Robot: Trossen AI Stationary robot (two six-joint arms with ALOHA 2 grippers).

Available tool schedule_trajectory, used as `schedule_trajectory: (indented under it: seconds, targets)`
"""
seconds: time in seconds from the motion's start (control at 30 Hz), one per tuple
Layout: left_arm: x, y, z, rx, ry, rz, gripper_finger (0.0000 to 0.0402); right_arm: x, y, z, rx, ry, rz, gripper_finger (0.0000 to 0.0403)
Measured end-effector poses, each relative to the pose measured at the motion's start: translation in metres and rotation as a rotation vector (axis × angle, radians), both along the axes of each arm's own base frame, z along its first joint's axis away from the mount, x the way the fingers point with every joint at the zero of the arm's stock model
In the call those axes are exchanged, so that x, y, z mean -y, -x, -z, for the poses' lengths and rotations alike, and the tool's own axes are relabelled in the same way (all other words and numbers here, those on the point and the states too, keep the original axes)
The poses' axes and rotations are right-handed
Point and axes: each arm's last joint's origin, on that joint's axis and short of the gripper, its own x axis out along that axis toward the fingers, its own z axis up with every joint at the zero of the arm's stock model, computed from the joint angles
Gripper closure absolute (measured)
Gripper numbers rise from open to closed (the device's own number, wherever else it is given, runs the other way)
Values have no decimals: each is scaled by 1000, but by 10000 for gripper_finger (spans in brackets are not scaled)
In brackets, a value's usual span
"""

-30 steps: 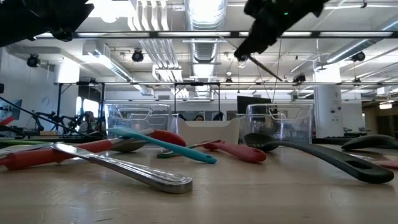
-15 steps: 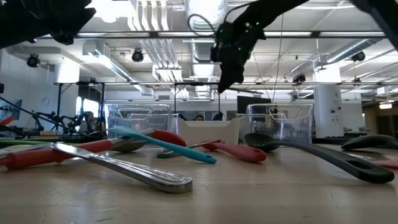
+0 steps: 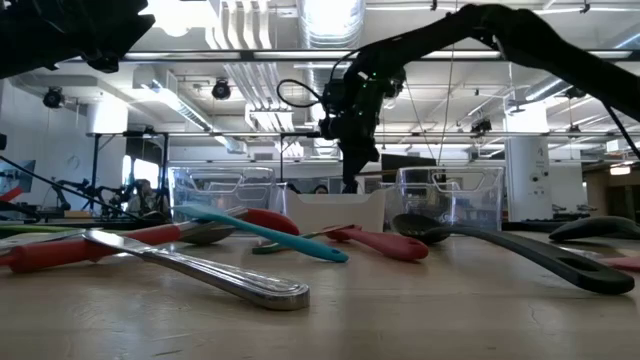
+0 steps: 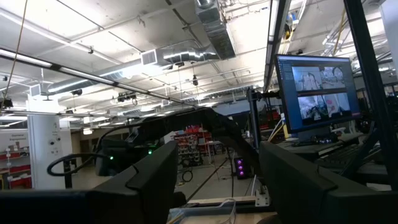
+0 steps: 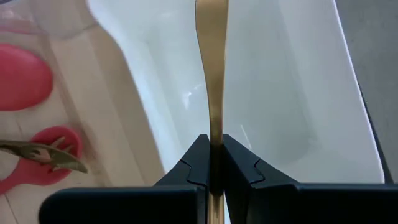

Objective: Pick & Place Kitchen Items
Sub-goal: Put the gold knife into the white bin

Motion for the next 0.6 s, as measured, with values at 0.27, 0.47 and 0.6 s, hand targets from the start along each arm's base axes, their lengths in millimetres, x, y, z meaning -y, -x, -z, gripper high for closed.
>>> schedule_trajectory:
  seconds: [0.27,0.47,0.6]
  targets:
    - [0,0,0,0,1,-1,172,9,-9,19,-74,9,3,390]
    - [0,0,0,0,2,-2,172,11,-11,31,-90,-2,3,390]
    - [0,0,0,0,2,-3,172,13,-14,32,-72,11,8,390]
